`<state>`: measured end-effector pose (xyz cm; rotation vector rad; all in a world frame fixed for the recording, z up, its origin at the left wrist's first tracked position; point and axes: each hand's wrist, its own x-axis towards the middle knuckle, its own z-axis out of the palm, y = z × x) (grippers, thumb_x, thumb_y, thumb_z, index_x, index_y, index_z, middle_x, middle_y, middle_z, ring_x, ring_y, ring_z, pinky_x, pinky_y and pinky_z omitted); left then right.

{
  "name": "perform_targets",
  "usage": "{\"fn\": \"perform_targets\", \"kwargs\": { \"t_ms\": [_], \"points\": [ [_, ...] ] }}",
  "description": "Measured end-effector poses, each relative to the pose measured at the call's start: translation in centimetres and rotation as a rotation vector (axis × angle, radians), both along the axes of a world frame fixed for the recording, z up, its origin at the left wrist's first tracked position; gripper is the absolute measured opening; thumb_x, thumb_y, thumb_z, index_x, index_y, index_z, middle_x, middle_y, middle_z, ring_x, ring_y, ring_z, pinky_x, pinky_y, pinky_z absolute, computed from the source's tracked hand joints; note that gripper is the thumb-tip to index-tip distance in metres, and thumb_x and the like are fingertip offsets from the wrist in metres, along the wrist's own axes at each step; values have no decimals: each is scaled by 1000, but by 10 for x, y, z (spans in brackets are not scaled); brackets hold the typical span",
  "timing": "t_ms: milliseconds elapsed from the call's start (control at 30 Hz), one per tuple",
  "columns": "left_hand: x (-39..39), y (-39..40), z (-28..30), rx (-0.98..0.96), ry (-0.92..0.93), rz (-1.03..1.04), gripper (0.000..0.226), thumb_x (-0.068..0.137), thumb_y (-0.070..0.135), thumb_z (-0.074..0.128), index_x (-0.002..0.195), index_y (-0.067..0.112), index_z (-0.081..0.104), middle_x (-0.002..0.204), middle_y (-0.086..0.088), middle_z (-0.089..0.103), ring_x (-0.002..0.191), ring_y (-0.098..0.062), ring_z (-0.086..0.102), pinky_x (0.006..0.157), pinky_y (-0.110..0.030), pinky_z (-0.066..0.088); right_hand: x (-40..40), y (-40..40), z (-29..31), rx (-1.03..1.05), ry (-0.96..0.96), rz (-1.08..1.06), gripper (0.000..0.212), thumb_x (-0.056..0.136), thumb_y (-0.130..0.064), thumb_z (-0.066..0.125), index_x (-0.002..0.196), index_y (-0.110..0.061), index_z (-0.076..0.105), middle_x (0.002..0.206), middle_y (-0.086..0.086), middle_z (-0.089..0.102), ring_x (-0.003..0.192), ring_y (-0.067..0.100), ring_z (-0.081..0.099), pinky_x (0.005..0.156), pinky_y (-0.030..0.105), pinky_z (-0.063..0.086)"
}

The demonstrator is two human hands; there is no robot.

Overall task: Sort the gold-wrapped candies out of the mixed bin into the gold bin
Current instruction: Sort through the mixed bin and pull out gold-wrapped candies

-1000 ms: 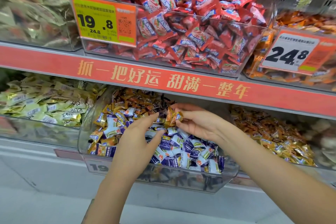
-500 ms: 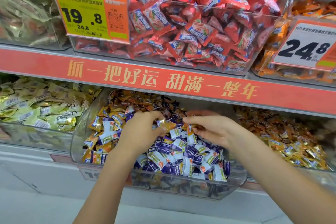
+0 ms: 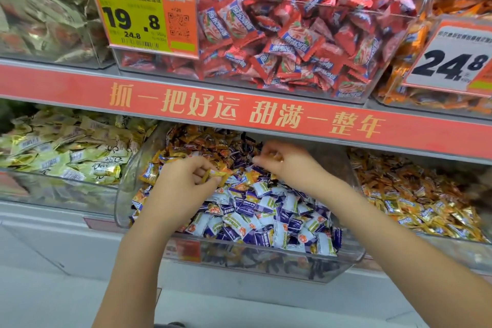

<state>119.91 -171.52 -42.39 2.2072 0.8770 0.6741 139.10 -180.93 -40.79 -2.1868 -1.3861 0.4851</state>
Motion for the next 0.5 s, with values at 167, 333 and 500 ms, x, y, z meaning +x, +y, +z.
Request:
{"fn": "perform_targets", "kwargs": {
  "t_ms": [167,333,500],
  "points": [
    [-1,1,3,-9,-58,37,15,85,21,67,76,23,56,67,1,45,56,-18,40,54,-29,34,-9,12,-2,-304,-68,231,53,82,-58,62,122,-25,53,119,-7,54,101,13,54,83,30,47],
    [0,1,4,29,-47,57,7,86,21,66,85,18,61,68,2,48,57,-17,43,54,-28,36,-17,21,-5,-281,-95,232,53,83,-59,60,121,-22,56,123,-7,54,109,16,53,90,32,47],
    [-2,2,8,0,-65,86,5,89,21,61,88,17,58,79,-10,56,64,-27,47,59,-35,41,-12,9,0,-167,-14,226,31,91,-45,57,105,-18,63,93,-13,56,73,5,56,59,20,43]
  ]
}}
